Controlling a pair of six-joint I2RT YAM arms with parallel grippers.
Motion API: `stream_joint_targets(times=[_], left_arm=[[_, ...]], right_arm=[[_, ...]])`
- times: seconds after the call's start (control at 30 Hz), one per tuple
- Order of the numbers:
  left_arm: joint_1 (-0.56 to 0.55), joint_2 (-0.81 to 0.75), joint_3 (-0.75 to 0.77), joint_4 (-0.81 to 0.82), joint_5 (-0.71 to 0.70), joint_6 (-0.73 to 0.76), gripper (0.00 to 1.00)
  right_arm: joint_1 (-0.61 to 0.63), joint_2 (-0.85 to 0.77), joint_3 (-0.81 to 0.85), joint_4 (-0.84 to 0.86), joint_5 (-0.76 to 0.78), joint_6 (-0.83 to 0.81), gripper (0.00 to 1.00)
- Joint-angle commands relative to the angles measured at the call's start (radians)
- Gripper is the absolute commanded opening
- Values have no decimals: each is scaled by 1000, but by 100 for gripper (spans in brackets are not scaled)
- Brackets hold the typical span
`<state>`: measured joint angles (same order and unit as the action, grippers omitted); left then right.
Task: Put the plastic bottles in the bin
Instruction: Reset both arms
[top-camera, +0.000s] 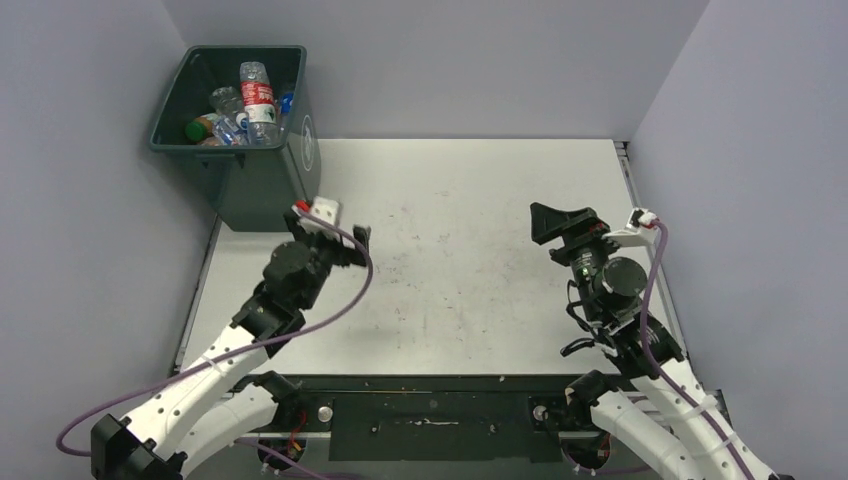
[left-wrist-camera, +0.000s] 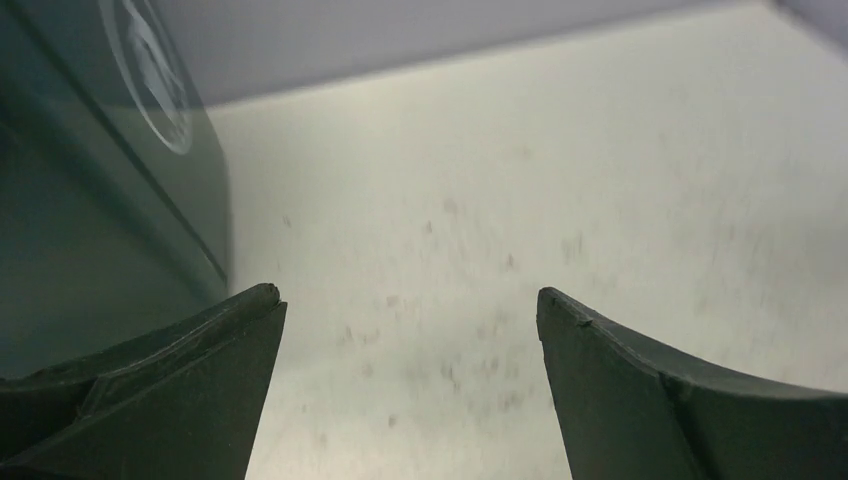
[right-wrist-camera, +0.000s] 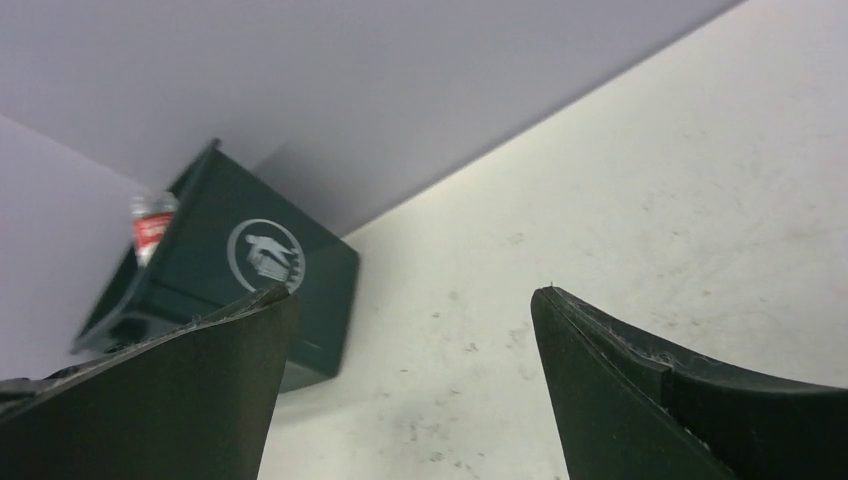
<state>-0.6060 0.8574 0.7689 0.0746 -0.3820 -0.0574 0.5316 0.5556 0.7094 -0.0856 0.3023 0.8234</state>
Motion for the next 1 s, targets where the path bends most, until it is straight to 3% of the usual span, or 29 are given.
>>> stream_joint_targets(times=[0.0,0.03,0.07,0.17,0.23,0.37,0.6,0.8,0.97], left_arm=[[1,-147,-264,250,94,26,96],[17,-171,-304,261,-15,-47,96],[39,-190,-330,248,-39,-51,96],[140,-180,-379,197,53,-9,96],[213,-133,-413,208,109,-38,96],[322,28,-504,418,136,-2,96],[386,317,-535,782,33,87,96],[453,499,-549,989,157,77,96],[516,614,-594,1171,184,12,96]], right_arm=[[5,174,146,-174,123,-71,90],[6,204,156,-173,126,-101,90],[6,220,146,-134,108,-140,90],[7,219,35,39,21,-256,90],[7,216,-18,112,49,-253,90],[5,227,-79,197,122,-308,90],[-34,323,-248,547,290,-457,90],[-63,462,-351,761,391,-586,90],[-136,625,-468,1113,389,-800,90]])
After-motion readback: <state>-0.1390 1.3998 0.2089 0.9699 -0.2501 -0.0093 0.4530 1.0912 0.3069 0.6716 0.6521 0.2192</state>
